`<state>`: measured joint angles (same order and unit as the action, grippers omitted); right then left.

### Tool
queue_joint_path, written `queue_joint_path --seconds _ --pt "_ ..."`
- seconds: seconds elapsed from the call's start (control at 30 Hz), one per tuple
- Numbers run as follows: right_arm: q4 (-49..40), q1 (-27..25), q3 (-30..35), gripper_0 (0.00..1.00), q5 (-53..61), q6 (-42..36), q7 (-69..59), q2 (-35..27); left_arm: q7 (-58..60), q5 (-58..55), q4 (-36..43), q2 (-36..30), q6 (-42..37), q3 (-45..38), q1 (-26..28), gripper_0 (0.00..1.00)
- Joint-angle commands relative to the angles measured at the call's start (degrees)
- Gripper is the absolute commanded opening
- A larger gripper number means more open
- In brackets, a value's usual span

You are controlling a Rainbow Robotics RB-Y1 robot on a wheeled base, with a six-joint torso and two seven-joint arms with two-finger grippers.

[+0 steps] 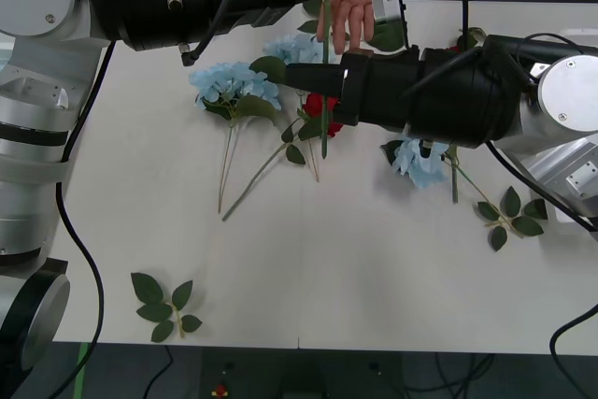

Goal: Place the red flowers into the right box and the blue flowers into the left box. If a person shows an open palm, hand one flower to the person first, then continue sorting.

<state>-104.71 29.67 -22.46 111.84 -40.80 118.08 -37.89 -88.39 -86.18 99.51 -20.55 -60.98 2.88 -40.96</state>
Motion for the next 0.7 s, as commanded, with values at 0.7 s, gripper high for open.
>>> queue_joint_path --seconds 0.7 --pt "-0.7 -3.1 22.3 0.00 -13.7 1.2 5.1 -4.6 -4.9 -0.7 0.7 -1.6 0.6 -0.6 0.4 1.00"
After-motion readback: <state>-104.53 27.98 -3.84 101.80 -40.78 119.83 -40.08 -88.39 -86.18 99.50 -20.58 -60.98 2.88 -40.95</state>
